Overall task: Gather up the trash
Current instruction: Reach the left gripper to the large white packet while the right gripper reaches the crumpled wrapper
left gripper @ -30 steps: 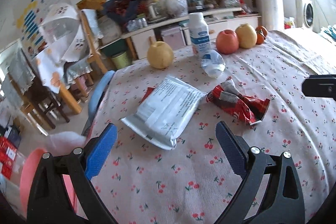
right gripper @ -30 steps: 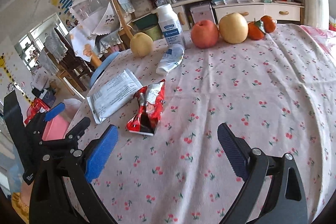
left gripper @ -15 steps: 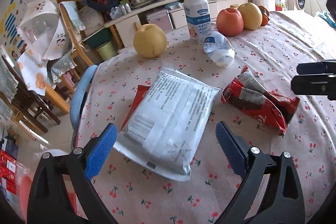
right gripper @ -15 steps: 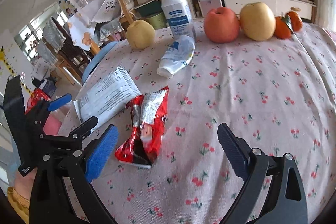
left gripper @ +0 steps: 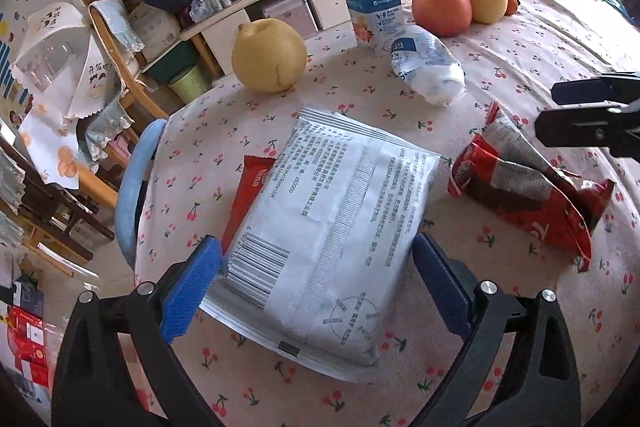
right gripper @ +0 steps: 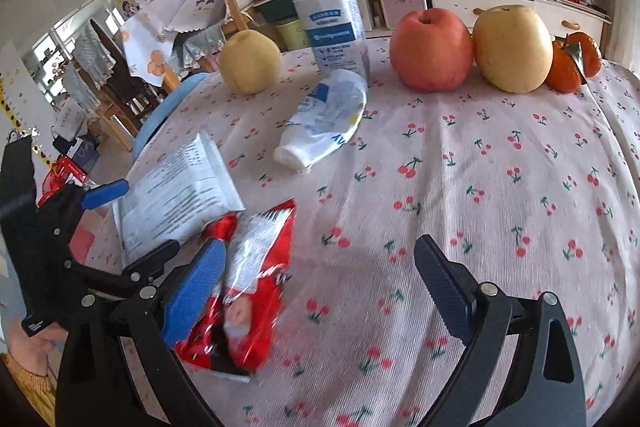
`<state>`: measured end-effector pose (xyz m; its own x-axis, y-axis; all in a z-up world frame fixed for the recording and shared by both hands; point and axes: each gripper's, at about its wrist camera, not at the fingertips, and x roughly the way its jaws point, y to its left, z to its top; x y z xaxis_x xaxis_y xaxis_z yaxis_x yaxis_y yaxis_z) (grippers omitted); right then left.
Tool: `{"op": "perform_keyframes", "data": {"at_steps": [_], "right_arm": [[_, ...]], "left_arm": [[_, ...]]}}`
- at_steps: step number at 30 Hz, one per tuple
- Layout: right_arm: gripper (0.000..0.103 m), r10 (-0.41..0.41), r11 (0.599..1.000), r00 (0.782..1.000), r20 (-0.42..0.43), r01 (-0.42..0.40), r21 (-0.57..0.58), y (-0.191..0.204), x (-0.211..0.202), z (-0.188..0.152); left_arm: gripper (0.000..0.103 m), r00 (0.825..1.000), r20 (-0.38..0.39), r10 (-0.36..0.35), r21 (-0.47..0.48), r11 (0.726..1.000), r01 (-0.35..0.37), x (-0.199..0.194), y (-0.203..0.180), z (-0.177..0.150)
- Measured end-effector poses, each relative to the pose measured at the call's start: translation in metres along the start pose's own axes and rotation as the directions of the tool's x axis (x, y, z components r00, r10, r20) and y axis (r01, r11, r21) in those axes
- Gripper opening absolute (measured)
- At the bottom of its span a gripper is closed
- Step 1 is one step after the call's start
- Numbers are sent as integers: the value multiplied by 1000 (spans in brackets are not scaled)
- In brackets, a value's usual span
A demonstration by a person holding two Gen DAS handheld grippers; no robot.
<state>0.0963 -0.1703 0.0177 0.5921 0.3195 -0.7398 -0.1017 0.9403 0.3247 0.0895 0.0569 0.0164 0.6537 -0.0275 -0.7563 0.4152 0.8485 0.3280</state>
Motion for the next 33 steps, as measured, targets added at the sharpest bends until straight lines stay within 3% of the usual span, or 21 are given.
{"op": "perform_keyframes", "data": {"at_steps": [9, 13, 17, 19, 23, 26, 33], "right_arm": [[94, -5, 1000, 1000, 20, 5, -11, 4, 20, 29], [94, -32, 999, 999, 26, 33, -22, 5, 33, 45], [94, -38, 999, 999, 19, 38, -13, 0, 43, 57], [94, -54, 998, 999, 4, 54, -18, -2, 50, 61], [94, -67, 998, 998, -12, 66, -12, -6, 62, 69], [94, -73, 997, 997, -8, 73, -27, -1, 67, 75], [94, -109, 988, 994, 4, 109, -107, 15, 77, 78]], "left_arm": [[97, 993, 1, -120, -98, 988, 120, 6, 10, 6], [97, 974, -11, -227, -163, 961, 222, 6, 10, 6], [97, 936, 21, -350, -186, 919, 348, 0, 9, 6], [97, 940, 36, -340, -195, 920, 341, -2, 10, 8], [97, 963, 19, -267, -247, 933, 264, 7, 17, 8], [97, 968, 14, -249, -264, 933, 243, 11, 15, 12], [98, 974, -4, -225, -189, 957, 220, 20, -11, 25]]}}
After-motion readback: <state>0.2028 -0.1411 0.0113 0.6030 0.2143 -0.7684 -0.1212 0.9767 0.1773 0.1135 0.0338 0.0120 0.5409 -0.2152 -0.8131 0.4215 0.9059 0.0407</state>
